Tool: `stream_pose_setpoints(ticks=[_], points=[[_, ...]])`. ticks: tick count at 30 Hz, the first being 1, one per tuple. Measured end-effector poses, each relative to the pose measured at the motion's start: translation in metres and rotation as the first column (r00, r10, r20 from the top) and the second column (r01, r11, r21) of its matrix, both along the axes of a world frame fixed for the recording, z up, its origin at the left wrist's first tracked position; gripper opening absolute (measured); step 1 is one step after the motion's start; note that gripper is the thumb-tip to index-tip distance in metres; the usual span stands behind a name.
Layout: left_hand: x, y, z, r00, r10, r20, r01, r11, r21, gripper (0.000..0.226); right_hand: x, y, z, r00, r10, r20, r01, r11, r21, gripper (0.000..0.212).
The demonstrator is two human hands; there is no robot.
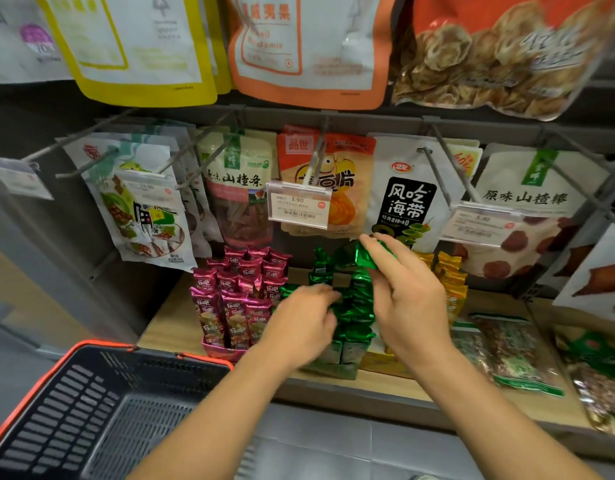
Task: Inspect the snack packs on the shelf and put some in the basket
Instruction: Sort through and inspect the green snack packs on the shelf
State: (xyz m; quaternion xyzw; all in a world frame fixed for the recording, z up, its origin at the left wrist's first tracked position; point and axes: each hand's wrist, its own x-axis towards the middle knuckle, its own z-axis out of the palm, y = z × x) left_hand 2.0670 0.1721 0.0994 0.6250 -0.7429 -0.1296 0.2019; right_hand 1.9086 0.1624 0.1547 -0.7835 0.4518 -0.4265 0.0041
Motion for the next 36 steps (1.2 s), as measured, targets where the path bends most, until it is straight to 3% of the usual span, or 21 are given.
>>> stream_pose_setpoints(ticks=[2, 5, 7, 9, 13, 16, 20, 22, 25, 28, 32, 36], points=[[0.006, 0.005, 0.015, 0.986, 0.113, -0.126, -0.120, 0.992, -0.047, 0.034, -0.015, 0.020, 0.012, 0.999, 0.034, -0.004, -0.034, 0.992, -0.121, 0.040], [0.012, 0.019, 0.039, 0.933, 0.173, -0.315, -0.197, 0.979, -0.046, 0.028, -0.033, 0.047, 0.029, 0.989, 0.129, 0.073, -0.115, 0.978, -0.172, 0.041], [0.016, 0.032, 0.051, 0.866, 0.105, -0.489, -0.114, 0.993, 0.013, 0.027, -0.042, 0.061, 0.039, 0.954, 0.202, 0.223, -0.180, 0.977, -0.113, 0.047], [0.022, 0.048, 0.063, 0.786, 0.023, -0.617, 0.080, 0.987, 0.139, 0.023, -0.049, 0.070, 0.048, 0.889, 0.212, 0.407, -0.221, 0.975, -0.025, 0.039], [0.029, 0.079, 0.071, 0.813, 0.024, -0.582, 0.257, 0.882, 0.396, 0.055, -0.050, 0.077, 0.052, 0.761, 0.160, 0.629, -0.288, 0.952, 0.106, 0.030], [0.029, 0.094, 0.070, 0.771, 0.025, -0.636, 0.329, 0.840, 0.432, 0.042, -0.047, 0.080, 0.048, 0.723, 0.107, 0.683, -0.363, 0.900, 0.243, 0.033], [0.032, 0.105, 0.070, 0.713, 0.046, -0.700, 0.323, 0.864, 0.386, 0.035, -0.049, 0.075, 0.049, 0.565, -0.049, 0.824, -0.613, 0.644, 0.458, 0.018], [0.029, 0.108, 0.073, 0.702, 0.045, -0.711, 0.338, 0.857, 0.389, 0.031, -0.052, 0.073, 0.048, 0.586, -0.066, 0.808, -0.634, 0.584, 0.508, 0.008], [0.021, 0.109, 0.071, 0.727, 0.035, -0.686, 0.346, 0.845, 0.408, 0.020, -0.050, 0.073, 0.043, 0.661, -0.077, 0.747, -0.542, 0.639, 0.546, 0.012], [0.010, 0.109, 0.069, 0.746, 0.020, -0.666, 0.341, 0.847, 0.407, 0.019, -0.047, 0.077, 0.040, 0.676, -0.041, 0.736, -0.547, 0.642, 0.538, 0.015], [-0.005, 0.110, 0.068, 0.738, 0.005, -0.675, 0.300, 0.893, 0.336, 0.014, -0.043, 0.078, 0.042, 0.678, 0.015, 0.735, -0.604, 0.582, 0.545, 0.029], [-0.015, 0.109, 0.068, 0.664, 0.066, -0.745, 0.204, 0.942, 0.266, 0.016, -0.039, 0.077, 0.039, 0.640, 0.024, 0.768, -0.667, 0.513, 0.540, 0.054]])
